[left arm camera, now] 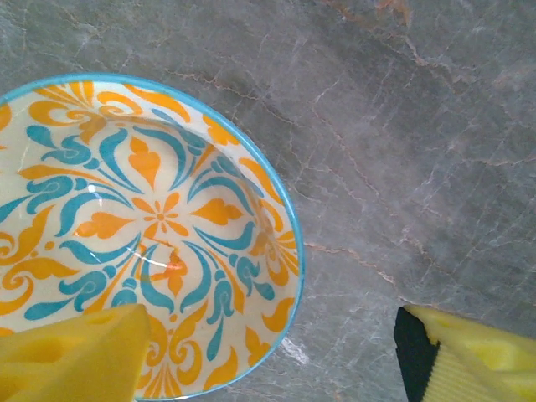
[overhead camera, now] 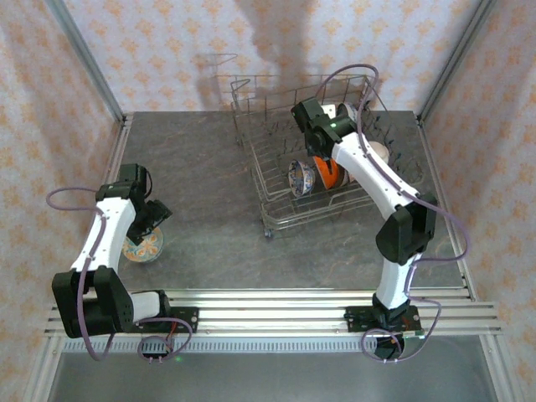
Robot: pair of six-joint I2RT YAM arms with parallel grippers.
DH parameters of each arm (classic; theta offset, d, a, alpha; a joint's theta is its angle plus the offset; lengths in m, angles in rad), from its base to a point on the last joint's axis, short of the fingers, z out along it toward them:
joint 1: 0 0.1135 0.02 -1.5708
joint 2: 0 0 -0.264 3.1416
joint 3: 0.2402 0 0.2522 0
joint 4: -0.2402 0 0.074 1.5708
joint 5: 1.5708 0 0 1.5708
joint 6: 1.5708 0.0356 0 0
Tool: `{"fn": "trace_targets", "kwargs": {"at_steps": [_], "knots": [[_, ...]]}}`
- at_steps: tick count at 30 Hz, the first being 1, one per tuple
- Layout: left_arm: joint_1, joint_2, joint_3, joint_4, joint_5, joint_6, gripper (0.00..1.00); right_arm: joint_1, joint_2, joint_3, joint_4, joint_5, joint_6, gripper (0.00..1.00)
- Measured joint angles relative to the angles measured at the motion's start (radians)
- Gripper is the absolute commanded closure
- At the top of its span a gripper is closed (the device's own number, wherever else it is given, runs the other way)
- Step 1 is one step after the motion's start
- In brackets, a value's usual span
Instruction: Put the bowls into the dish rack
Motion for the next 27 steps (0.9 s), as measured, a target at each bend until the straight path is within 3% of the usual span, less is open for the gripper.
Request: {"fn": "trace_targets", "kwargs": {"at_steps": [15, 27], "knots": [[0.000, 0.078, -0.044, 0.062, 0.020, 0.046, 0.69, 0.000, -0.025, -0.069, 0.015, -0.044, 0.000, 0.42], [0.015, 0.094, -0.037, 0.072, 0.038, 0.115, 0.92, 0.000, -0.026, -0.069, 0.022, -0.079, 0.006, 0.42]]}}
